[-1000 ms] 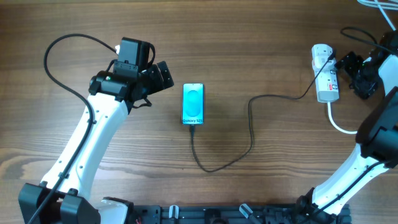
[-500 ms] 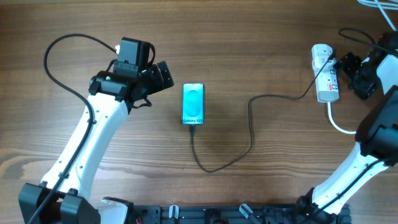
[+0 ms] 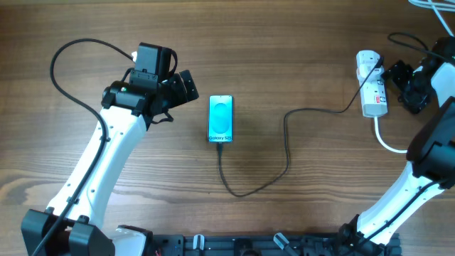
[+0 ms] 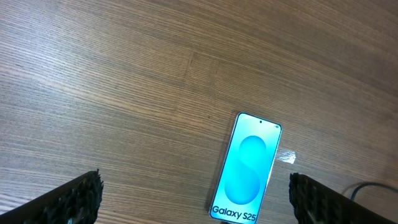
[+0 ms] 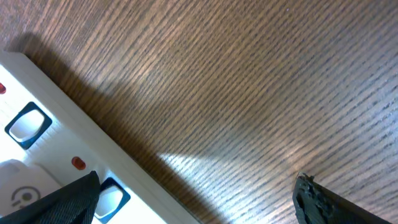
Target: Plug charger to phone and switch on socket
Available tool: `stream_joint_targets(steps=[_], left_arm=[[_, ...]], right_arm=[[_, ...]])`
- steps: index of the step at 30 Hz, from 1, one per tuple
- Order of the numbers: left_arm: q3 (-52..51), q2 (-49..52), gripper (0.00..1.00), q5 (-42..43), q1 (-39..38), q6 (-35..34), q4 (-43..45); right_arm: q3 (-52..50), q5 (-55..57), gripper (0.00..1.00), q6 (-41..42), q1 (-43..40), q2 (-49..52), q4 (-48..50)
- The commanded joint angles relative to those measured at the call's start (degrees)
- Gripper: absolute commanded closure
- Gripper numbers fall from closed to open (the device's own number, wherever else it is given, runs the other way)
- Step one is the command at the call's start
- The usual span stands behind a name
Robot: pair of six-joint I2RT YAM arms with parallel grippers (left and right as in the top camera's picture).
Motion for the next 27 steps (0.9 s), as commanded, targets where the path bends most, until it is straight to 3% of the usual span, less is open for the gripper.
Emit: stream_joint_targets(steps=[1,8,18,27], left_arm=[[0.0,0.1,0.00,-1.0,0.3,-0.7,0.0],[0.0,0.1,0.00,-1.0,0.3,-0.7,0.0],[0.0,0.1,0.00,-1.0,0.3,-0.8,0.0],[0.0,0.1,0.00,-1.0,0.3,-0.8,0.0]], right_arm=[[-0.8,-3.9,0.00,-2.3,1.4,2.2,-2.8],[-0.8,-3.9,0.00,-2.2,1.4,2.2,-4.1],[-0.8,0.5,0.00,2.8,-1.6,-2.2,-13.7],[-0.8,0.9,0.00,2.4,-2.3,-24.6,-22.5]])
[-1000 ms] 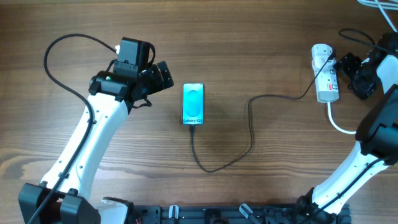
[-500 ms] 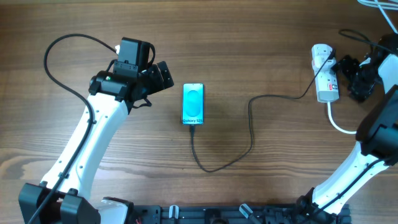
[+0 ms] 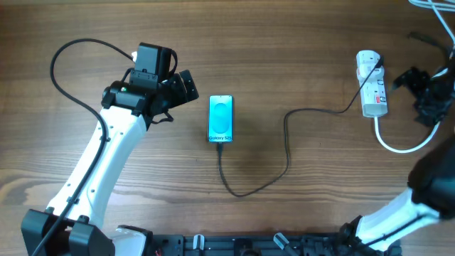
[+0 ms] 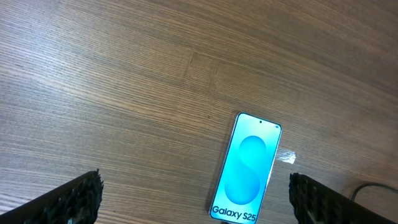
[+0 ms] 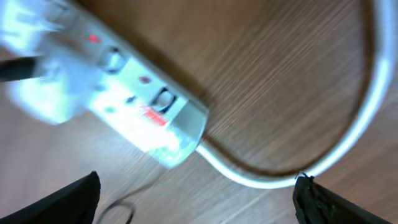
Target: Plug charger to phone and switch on socket
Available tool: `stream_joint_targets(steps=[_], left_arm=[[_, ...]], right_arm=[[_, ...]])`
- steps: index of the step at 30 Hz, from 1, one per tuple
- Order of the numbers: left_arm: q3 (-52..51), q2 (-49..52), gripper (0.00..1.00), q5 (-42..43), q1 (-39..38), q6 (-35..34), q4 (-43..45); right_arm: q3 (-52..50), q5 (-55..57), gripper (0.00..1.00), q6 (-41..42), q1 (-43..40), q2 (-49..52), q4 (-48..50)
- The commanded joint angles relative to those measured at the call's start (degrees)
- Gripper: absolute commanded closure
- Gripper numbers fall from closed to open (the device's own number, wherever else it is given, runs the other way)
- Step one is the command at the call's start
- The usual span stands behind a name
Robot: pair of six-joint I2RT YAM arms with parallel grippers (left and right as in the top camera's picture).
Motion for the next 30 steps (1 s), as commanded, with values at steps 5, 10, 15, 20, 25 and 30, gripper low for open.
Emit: stream_joint_targets(steps=[5,10,15,20,25,30], left_arm=[[0.0,0.1,0.00,-1.0,0.3,-0.7,0.0],[0.0,0.1,0.00,-1.0,0.3,-0.7,0.0],[0.0,0.1,0.00,-1.0,0.3,-0.7,0.0],[0.0,0.1,0.00,-1.0,0.3,-0.7,0.0],[0.0,0.1,0.00,-1.0,0.3,-0.7,0.0],[0.0,0.1,0.00,-1.0,0.3,-0.7,0.0]], right_arm=[[-0.1,1.0,0.00,-3.1,4.0,-23.8,-4.5],[-3.1,1.4,0.00,-5.6,10.9,-38.2,-5.2],[-16.3,-2.4,0.00,-5.8,16.4,-56.0,-3.5],[-21.3,-5.0,0.00,-5.7,16.8,-75.3,-2.7],[-21.3,-5.1,0.00,-2.7,16.8,-81.9,-7.2],[-21.3,-5.2,0.00,0.9,16.8,-81.9,-18.5]])
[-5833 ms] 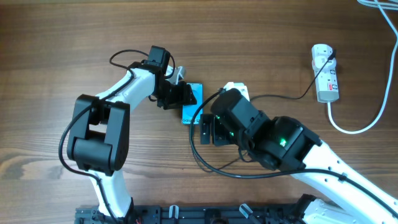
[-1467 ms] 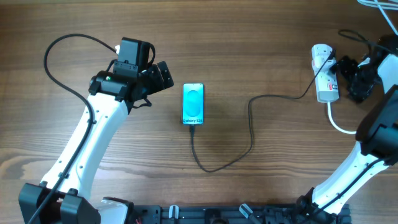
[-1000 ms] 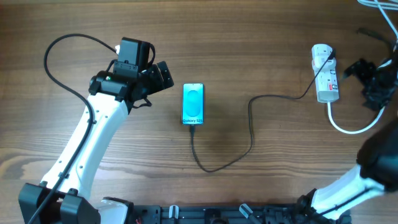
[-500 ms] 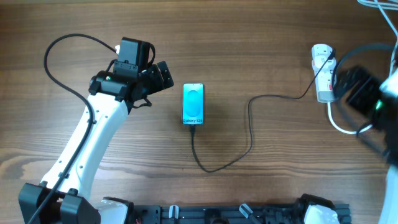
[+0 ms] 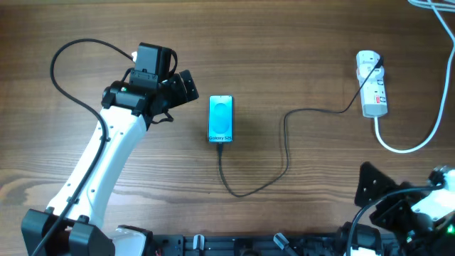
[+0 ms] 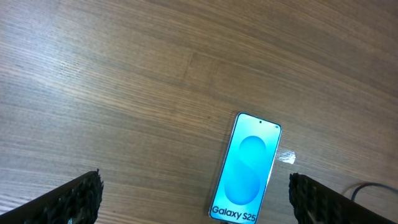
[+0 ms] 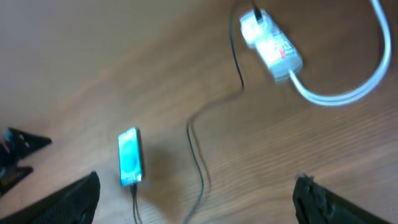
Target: Plug charger to phone and switch on socket
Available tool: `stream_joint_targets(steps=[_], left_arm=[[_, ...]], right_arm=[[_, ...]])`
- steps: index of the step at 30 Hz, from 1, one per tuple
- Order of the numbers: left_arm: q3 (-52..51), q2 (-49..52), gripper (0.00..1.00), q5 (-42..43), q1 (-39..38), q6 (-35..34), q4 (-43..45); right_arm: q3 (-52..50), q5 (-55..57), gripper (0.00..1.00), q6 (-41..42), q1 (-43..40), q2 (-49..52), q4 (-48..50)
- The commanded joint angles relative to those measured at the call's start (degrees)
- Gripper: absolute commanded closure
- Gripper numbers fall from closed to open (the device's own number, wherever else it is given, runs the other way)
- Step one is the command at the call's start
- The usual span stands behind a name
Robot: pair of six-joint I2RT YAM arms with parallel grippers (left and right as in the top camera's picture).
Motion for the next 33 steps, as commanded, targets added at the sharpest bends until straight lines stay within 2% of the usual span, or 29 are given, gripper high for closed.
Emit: stream_joint_targets(steps=[1,11,14,18,25,33], left_arm=[[0.0,0.1,0.00,-1.0,0.3,-0.7,0.0],[0.0,0.1,0.00,-1.0,0.3,-0.7,0.0],[0.0,0.1,0.00,-1.0,0.3,-0.7,0.0],[0.0,0.1,0.00,-1.0,0.3,-0.7,0.0],[0.0,0.1,0.00,-1.0,0.3,-0.7,0.0],[0.0,0.1,0.00,-1.0,0.3,-0.7,0.0]], right_arm=[[-0.3,-1.0,0.00,1.7,0.2,-0.5,-3.0],[-0.4,-0.1,0.00,0.3,0.2,-0.5,-4.2],[-2.5,-0.3,0.00,-8.0,1.2,-0.8,-0.1],[-11.8,-7.2,0.00,-21.8,7.5,-6.0,15.4],[-37.2,-7.4,0.00,-22.9,10.0,-19.2,46.1],[-53.2,-7.4,0.00,-26.1,12.8,-27.0,65.2]])
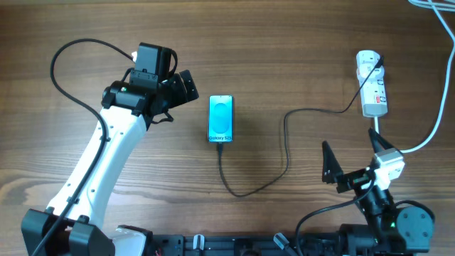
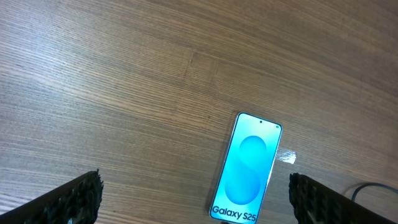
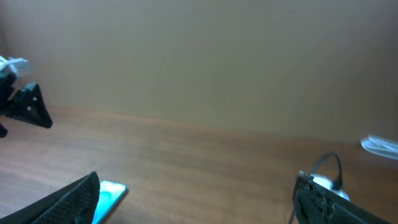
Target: Plug charger to phone and switch on socket
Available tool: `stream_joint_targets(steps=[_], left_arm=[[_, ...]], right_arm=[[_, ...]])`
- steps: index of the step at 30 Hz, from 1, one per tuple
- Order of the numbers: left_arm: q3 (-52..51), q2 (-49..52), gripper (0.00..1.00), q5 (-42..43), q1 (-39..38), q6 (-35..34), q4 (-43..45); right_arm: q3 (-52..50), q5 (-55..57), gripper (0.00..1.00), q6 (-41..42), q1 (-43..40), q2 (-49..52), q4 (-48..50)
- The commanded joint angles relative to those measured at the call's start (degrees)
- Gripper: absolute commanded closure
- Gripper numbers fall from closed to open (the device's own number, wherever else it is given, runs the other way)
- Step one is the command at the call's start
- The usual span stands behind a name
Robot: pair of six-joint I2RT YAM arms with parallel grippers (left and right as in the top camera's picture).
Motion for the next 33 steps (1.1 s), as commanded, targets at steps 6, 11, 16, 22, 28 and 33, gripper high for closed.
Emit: stream_joint_targets(steps=[6,11,16,22,28,33], left_arm=[[0.0,0.1,0.00,-0.9,0.3,-0.7,0.0],[0.0,0.1,0.00,-0.9,0.3,-0.7,0.0],[0.0,0.1,0.00,-0.9,0.3,-0.7,0.0],[0.0,0.1,0.00,-0.9,0.3,-0.7,0.0],[0.0,0.1,0.00,-0.9,0.3,-0.7,0.0],[0.0,0.1,0.00,-0.9,0.3,-0.7,0.0]], right_arm=[[-9.1,-0.7,0.00,-2.8,3.1,-1.6,12.3],[-16.4,-0.7,0.00,-2.7,4.3,-1.6,22.3],[-20.5,-0.2,0.00,-2.7,4.7,-1.6,27.6],[-20.6,1.0,0.00,-2.7,4.7,-1.6,25.9],[-20.6,1.9,0.00,-2.5,4.7,-1.6,19.5],[-20.6,2.4,0.00,-2.5,4.7,-1.6,19.5]])
